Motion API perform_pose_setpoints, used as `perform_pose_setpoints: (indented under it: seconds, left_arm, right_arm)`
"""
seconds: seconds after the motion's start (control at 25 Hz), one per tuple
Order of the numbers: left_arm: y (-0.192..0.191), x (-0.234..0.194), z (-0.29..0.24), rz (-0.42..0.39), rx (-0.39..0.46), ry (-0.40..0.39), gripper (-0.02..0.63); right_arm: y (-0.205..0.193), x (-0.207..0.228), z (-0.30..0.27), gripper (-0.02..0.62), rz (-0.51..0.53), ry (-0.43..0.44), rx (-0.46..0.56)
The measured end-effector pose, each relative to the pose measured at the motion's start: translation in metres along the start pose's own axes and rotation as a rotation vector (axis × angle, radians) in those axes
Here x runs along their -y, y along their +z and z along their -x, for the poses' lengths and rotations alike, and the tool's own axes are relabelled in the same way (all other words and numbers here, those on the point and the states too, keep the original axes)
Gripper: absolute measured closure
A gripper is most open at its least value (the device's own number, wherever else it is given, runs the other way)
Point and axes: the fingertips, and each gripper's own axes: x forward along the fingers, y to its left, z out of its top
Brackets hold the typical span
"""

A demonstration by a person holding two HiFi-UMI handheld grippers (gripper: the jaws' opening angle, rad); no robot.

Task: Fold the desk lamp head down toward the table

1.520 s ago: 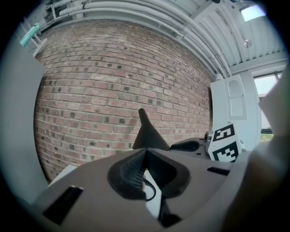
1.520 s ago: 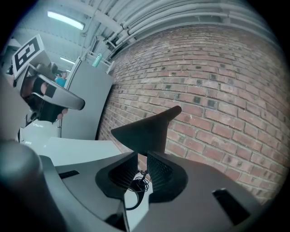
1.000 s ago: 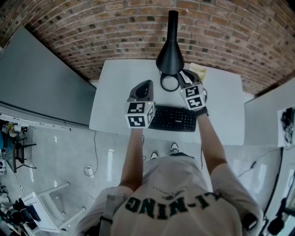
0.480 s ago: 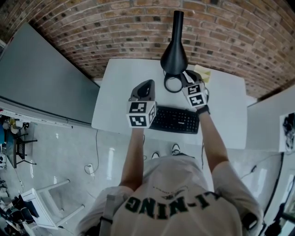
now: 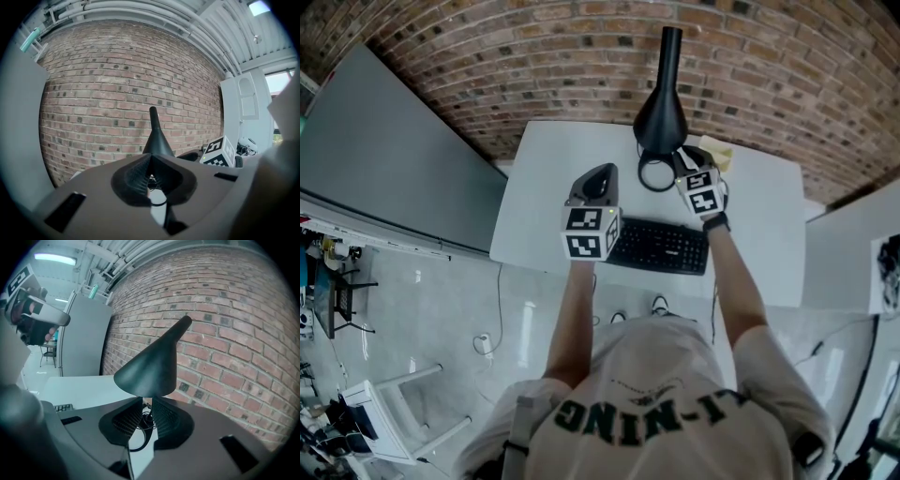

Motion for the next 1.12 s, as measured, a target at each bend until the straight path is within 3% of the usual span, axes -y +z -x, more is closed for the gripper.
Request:
perform_pose_setpoints:
  seconds: [0.64, 0.88, 1.12]
  left_arm:
    - [0.000, 0.000, 0.008, -0.026, -0.011, 0.000, 0.609]
    - [0.002, -0.002, 0.008, -0.022, -0.001, -0.002, 0.609]
    - [0.012, 0.004, 0.008, -0.020, 0.024, -0.016, 0.609]
  right_arm:
    - [-0.005, 0.006, -0.009, 0.541, -0.102, 0.014, -0.019]
    - [0.001, 0.017, 0.011, 0.541, -0.162, -0.022, 0.028]
    - [0.023, 0.031, 0.053, 0.541, -0.259, -0.075, 0.142]
